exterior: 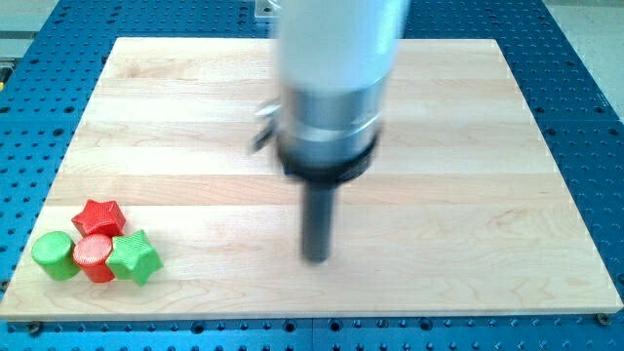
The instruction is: Separate the green star from the group of blocks
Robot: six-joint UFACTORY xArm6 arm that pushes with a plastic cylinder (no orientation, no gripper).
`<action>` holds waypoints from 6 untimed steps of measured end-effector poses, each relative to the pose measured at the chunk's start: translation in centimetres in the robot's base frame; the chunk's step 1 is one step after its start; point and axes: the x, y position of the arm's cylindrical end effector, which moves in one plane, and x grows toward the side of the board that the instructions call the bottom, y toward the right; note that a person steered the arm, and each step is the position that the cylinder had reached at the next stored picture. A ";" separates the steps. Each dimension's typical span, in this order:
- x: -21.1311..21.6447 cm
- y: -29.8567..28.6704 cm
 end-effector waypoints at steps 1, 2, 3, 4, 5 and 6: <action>2.6 -7.1; 2.7 -8.8; 2.7 -12.7; 2.7 -16.9; 1.1 -15.2; -2.3 -8.3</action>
